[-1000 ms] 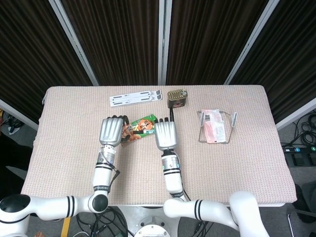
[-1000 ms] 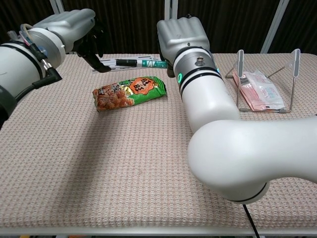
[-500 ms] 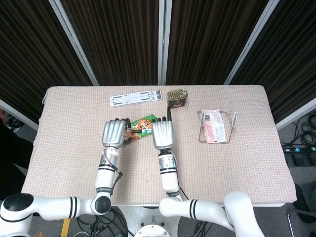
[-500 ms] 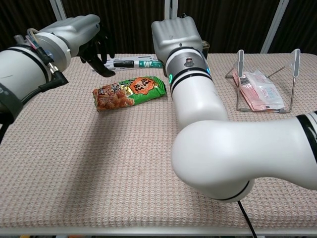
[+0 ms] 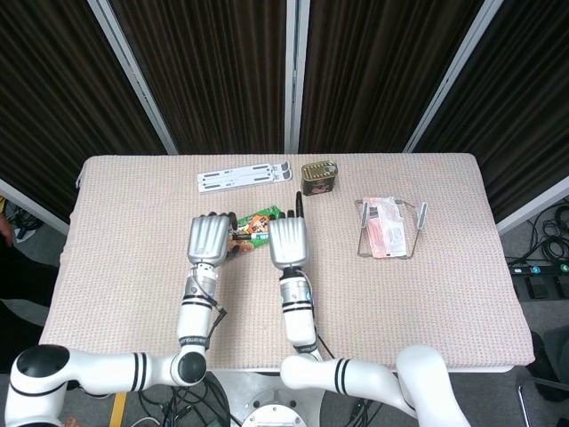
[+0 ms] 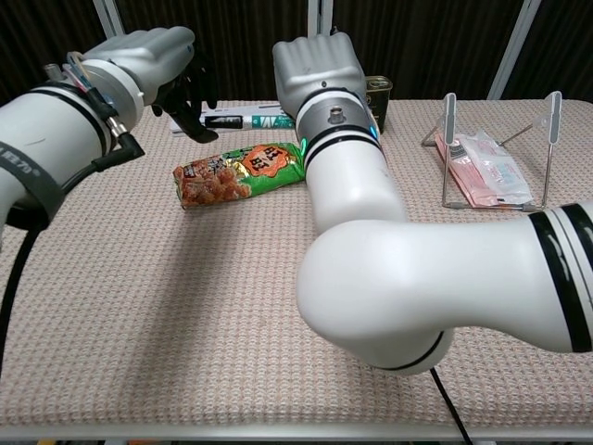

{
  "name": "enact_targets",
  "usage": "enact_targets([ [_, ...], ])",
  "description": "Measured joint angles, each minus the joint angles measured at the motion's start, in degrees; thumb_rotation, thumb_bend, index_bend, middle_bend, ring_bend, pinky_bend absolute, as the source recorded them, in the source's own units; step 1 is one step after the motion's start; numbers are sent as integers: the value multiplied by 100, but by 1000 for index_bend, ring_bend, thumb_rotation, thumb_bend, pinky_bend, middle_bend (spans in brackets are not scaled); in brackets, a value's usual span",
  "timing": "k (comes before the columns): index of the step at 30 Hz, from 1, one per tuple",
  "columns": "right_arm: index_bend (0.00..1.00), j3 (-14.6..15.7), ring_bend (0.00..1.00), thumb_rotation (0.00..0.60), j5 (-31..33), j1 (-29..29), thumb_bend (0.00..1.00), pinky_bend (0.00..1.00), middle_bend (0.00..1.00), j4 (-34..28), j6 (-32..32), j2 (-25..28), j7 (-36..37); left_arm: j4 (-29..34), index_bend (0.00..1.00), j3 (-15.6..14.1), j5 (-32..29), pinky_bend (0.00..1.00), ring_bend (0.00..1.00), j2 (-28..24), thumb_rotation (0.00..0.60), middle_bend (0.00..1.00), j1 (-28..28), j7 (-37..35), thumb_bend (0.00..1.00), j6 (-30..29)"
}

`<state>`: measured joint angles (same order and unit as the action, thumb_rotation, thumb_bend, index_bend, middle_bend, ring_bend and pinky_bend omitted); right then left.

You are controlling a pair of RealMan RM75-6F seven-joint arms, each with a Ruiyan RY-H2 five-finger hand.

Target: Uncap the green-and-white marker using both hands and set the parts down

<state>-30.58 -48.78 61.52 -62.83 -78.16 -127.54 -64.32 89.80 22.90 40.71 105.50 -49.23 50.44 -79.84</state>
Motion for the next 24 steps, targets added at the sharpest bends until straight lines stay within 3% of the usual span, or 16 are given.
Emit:
enact_targets([
  [24, 684, -64, 416, 600, 170, 29, 327, 36, 644, -75, 78, 18, -74, 31, 527, 48, -437, 560, 489, 17, 600, 548, -87, 120, 236, 81],
])
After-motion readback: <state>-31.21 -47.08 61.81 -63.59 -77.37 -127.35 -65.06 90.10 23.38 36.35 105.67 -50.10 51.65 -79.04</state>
